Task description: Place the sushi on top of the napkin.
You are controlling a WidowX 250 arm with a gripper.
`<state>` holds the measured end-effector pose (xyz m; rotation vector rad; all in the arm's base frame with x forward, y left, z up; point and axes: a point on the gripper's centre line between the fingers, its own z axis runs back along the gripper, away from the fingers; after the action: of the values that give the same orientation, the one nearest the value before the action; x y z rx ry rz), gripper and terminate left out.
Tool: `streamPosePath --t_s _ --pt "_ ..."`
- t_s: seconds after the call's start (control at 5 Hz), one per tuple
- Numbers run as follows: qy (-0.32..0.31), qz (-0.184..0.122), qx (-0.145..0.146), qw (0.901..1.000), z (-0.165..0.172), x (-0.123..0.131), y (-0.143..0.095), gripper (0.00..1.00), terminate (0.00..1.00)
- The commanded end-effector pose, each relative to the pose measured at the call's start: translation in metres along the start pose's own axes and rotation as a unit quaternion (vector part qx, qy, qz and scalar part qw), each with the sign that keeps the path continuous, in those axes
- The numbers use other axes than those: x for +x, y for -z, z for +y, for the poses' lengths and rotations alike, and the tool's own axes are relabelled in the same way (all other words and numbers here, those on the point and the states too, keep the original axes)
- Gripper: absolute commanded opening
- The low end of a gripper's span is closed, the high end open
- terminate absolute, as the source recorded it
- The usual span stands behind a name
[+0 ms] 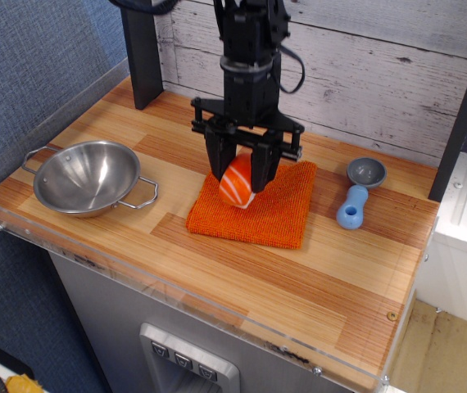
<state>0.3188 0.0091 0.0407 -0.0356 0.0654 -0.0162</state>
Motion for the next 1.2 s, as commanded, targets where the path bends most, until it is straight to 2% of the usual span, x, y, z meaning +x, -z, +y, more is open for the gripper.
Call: streamPosePath --t_s 0.0,0.2,0.4,0.6,0.8,1.0 --pt "0.003 -0.004 -0.004 1.0 0.005 0.0 0.005 0.0 0.0" --pt "0.005 0.0 -0.006 1.0 0.003 -0.001 0.008 0.0 0.0" --pt "-0.004 0.006 -0.01 0.9999 0.003 -0.002 0.008 1.0 0.0" --pt "-0.001 0.0 -0.014 0.9999 0.0 -0.004 0.002 1.0 0.0" --pt "0.005 -0.014 -0.017 0.9997 -0.002 -0.006 -0.014 1.0 0.0" --pt "-0.002 -0.057 -0.017 0.9982 0.0 -0.011 -0.054 1.0 0.0"
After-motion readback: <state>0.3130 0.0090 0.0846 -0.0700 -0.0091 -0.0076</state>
